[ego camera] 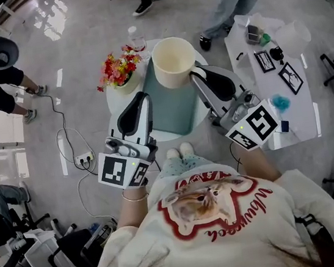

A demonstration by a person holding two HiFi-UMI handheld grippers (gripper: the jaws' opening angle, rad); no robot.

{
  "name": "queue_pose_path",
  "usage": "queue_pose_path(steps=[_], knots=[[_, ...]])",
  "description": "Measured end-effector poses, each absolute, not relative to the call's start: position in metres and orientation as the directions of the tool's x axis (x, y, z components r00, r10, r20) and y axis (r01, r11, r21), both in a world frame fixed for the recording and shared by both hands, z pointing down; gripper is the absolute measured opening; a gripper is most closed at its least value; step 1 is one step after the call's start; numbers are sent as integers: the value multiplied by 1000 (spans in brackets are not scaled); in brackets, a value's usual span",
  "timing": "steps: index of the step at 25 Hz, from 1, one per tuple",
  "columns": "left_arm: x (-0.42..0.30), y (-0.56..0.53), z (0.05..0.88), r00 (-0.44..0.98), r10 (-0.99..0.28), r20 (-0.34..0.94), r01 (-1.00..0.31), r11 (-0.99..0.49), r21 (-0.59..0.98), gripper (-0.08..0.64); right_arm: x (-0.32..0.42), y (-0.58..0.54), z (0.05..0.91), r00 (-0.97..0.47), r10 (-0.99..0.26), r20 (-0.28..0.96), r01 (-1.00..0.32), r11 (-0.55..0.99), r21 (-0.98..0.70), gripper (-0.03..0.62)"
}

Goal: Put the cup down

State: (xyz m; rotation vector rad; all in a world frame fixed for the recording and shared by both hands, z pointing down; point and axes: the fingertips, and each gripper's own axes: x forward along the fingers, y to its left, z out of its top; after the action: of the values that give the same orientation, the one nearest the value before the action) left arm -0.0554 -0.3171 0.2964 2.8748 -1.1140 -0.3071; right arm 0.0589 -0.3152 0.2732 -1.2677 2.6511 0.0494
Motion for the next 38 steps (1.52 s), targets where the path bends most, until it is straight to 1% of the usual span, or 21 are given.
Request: queue_pose_path(steps=[5, 15, 23, 31, 38], knots=[[-61, -323, 298, 736, -657, -164, -644, -754, 131, 44, 58, -319, 272, -577, -789, -210, -795, 602, -80, 58], [-62, -325, 313, 777, -618, -122, -601, -785, 151, 44, 61, -322, 284, -532, -811, -243, -827, 559, -54, 58], [-58, -334, 346, 803, -590, -82, -568, -800, 193, 44, 69, -343, 323, -483, -851, -208, -854, 510, -104, 58], [-55, -343, 374, 816, -574, -66, -550, -807, 217, 44, 81, -359, 370, -473, -865, -166, -870, 489, -70, 58], [-52, -347, 399, 821, -570, -26, -548, -801, 239, 44, 87, -371, 408, -467, -875, -127, -875, 478, -80, 58]])
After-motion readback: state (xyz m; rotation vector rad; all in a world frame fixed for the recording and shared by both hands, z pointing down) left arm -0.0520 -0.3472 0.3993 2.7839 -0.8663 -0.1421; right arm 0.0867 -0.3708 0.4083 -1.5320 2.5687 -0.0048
